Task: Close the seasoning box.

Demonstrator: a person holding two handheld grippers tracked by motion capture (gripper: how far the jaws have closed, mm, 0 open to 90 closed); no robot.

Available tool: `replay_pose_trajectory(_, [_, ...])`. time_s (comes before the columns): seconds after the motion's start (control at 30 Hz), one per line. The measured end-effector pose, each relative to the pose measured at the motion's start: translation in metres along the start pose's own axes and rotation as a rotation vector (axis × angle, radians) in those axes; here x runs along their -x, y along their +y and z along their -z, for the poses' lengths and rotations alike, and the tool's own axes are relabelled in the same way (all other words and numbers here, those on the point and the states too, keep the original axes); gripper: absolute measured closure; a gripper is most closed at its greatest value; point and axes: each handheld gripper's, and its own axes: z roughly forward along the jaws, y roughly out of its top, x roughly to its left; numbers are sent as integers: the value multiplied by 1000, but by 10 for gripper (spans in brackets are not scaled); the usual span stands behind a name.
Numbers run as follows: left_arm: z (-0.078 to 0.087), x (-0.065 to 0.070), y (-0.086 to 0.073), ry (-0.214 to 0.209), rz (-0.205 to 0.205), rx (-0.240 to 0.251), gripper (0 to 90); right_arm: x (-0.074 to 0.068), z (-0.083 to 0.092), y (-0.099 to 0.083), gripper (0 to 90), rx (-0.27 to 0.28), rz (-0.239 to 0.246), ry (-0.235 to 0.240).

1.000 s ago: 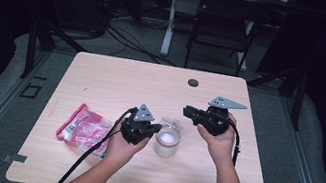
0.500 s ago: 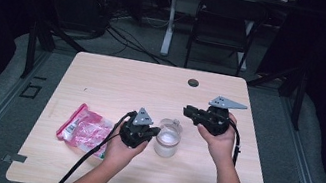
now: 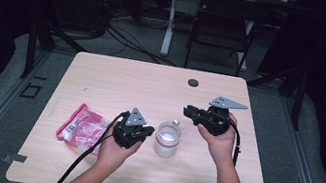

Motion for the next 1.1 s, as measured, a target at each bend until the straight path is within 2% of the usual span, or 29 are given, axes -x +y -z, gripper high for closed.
replay_pose_trajectory(0.2, [11, -6, -2, 21, 2, 10, 770, -1, 0, 0, 727, -3, 7, -7])
replay_pose_trajectory(0.43, [29, -12, -2, 95, -26, 29, 641, -4, 0, 2, 679, -3, 15, -7])
replay_pose_trajectory(0.5, [34, -15, -1, 102, -23, 35, 600, -5, 1, 2, 667, -5, 17, -11])
replay_pose_trajectory(0.67, [49, -25, -4, 88, -9, 48, 506, -8, 2, 3, 621, -7, 16, -11])
replay_pose_trajectory(0.97, [80, -51, -16, 146, 42, 81, 486, -17, 6, 4, 548, -24, 44, -8])
replay_pose_trajectory(1.1, [98, -64, -29, 227, 41, 76, 486, -21, 10, 4, 533, -28, 68, -29])
